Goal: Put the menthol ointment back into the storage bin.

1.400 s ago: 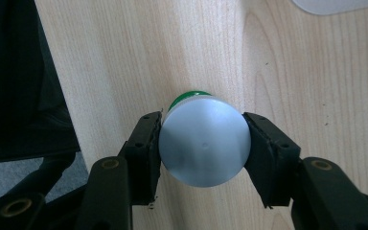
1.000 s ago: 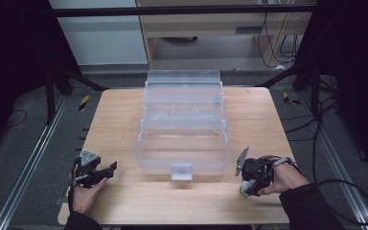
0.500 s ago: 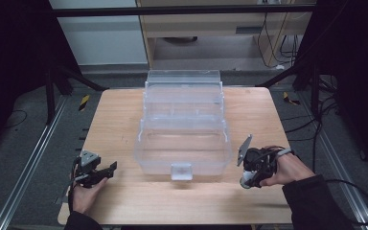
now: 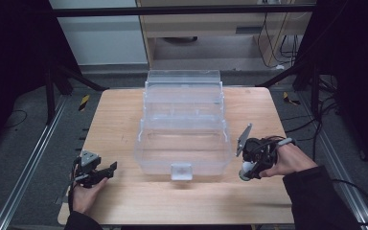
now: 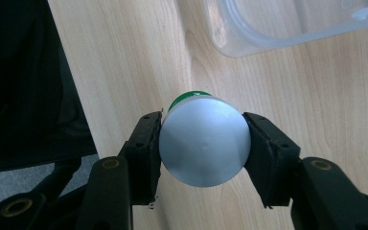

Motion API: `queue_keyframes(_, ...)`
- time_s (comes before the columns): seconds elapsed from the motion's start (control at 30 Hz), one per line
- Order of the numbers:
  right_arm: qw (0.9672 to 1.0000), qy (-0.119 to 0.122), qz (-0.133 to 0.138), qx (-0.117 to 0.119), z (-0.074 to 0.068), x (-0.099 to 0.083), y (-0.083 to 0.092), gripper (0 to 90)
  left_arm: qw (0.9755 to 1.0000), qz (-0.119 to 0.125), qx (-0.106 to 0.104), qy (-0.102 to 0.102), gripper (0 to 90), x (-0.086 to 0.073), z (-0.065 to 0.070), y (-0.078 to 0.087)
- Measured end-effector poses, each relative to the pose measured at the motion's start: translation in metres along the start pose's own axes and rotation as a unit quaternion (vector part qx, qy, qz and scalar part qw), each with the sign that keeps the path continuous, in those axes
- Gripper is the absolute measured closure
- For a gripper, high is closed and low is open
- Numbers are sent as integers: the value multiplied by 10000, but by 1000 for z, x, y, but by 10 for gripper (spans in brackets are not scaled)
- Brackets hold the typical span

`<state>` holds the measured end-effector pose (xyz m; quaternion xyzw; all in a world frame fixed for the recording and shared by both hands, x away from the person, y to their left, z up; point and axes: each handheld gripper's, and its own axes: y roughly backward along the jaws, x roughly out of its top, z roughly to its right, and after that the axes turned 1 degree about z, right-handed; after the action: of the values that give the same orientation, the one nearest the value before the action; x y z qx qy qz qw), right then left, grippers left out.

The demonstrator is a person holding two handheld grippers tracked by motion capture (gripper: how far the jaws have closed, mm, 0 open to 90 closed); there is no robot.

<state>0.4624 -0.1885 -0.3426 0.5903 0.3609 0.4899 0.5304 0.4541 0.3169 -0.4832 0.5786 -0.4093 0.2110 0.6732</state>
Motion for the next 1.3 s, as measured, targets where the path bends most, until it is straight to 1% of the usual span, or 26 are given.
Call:
queue_keyframes(0.03,10000,-29,16,4,0,1,2,503,10000,-2,-6,-2,300,0,0,0)
queue_keyframes(0.07,10000,-16,-8,1,1,2,3,503,10000,-2,-6,-2,300,0,0,0)
queue_keyframes(0.23,10000,-7,53,-50,5,8,10,503,10000,-1,-9,-1,300,0,0,0)
queue_keyframes(0.57,9999,34,59,-116,11,19,20,503,10000,-2,-8,3,300,0,0,0)
queue_keyframes(0.8,9998,59,103,-140,17,28,25,503,10000,14,-9,18,300,0,0,-1)
queue_keyframes(0.9,9997,72,171,-185,21,33,30,504,10000,-1,-10,5,300,0,0,-1)
queue_keyframes(1.0,9997,67,172,-189,23,36,31,504,10000,16,-9,15,300,0,0,-1)
queue_keyframes(1.07,9996,108,194,-195,26,41,31,504,10000,0,-12,1,300,0,0,0)
queue_keyframes(1.13,9996,84,198,-191,27,42,31,504,10000,15,-10,15,300,0,0,-1)
queue_keyframes(1.2,9994,161,210,-215,30,47,30,504,10000,17,-11,16,300,0,0,-1)
queue_keyframes(1.3,9994,150,236,-208,32,51,30,504,10000,0,-10,2,300,0,0,0)
